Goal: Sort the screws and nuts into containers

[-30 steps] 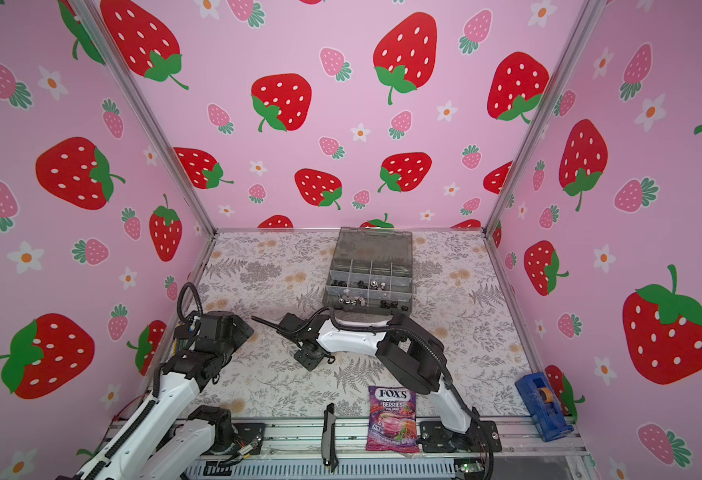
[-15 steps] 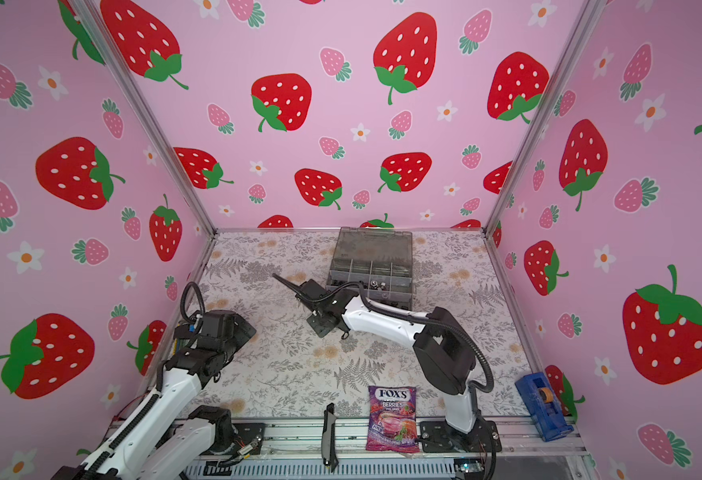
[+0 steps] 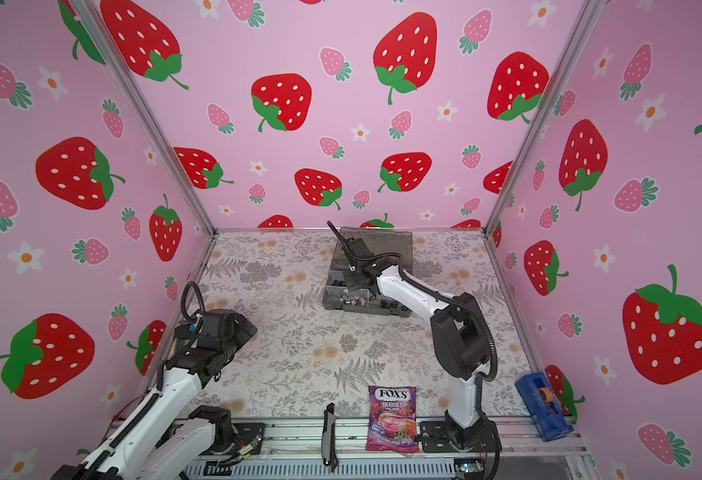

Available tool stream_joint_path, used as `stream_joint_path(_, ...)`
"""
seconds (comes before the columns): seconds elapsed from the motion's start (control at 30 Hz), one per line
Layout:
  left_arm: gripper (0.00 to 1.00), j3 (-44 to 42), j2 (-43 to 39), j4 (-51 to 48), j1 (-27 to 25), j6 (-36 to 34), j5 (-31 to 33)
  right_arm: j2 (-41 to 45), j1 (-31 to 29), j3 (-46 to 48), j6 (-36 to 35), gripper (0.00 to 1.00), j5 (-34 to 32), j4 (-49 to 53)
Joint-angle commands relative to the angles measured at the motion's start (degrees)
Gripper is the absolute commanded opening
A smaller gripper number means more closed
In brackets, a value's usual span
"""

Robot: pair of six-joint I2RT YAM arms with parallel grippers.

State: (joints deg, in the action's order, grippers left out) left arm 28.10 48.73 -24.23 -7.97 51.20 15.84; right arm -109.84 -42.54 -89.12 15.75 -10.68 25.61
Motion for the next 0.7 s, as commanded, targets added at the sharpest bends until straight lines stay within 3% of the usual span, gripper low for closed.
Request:
stream_joint_path(0.0,0.99,1.69,-0.13,0.25,0.36,-0.12,0.42,-2.95,1.03,-2.98,-0.61,0.03,1.50,-1.20)
stream_joint_path(0.67,0.99,1.08,0.09,1.29,0.43,-0.06,-0.45,-11.18,2.99,-7.12,-1.26,0.06,0.39,-1.60)
